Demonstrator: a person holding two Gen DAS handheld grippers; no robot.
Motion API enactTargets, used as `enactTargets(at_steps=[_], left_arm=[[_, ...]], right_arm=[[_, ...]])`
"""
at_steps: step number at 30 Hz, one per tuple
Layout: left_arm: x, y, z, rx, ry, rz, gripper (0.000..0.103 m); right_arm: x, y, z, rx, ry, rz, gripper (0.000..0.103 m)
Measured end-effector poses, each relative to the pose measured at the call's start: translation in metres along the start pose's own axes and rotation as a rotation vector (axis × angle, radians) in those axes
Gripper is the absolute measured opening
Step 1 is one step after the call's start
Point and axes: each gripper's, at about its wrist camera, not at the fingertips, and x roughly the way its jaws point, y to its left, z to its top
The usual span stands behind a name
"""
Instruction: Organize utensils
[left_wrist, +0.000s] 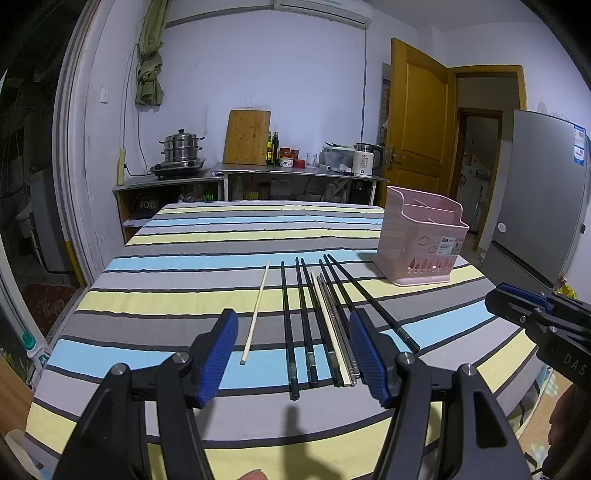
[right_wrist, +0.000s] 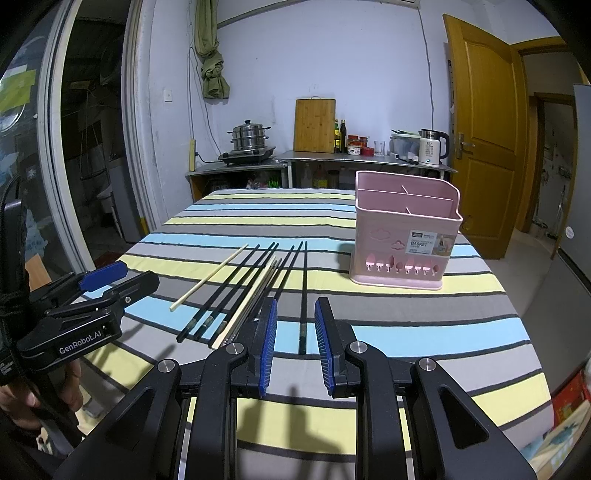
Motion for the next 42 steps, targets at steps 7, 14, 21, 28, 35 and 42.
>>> enactTargets(at_steps=[7,14,21,28,35,42], left_arm=[[0.0,0.0,0.0,0.002,0.0,0.0,0.065],[-0.001,0.0,0.0,0.001,0.002,-0.001,0.065],[0.001,-0.001,-0.002,0.004,0.007,0.001,0.065],[0.009,0.0,-0.004,0.004,0.031,0.006,0.065],[0.034,0.006,-0.004,-0.002,0.123,-0.036,0.065],[0.079,0.012,0.007,-0.01,0.237,-0.056,0.057]], right_arm=[[0.0,0.0,0.0,-0.001,0.0,0.001,0.022],[0.0,0.0,0.0,0.0,0.0,0.0,0.022],[0.0,0.0,-0.001,0.001,0.0,0.0,0.022],[0.0,0.0,-0.003,0.002,0.005,0.001,0.022],[0.009,0.0,-0.003,0.003,0.027,0.007,0.022],[0.042,-0.005,0.004,0.018,0.076,0.044,0.022]])
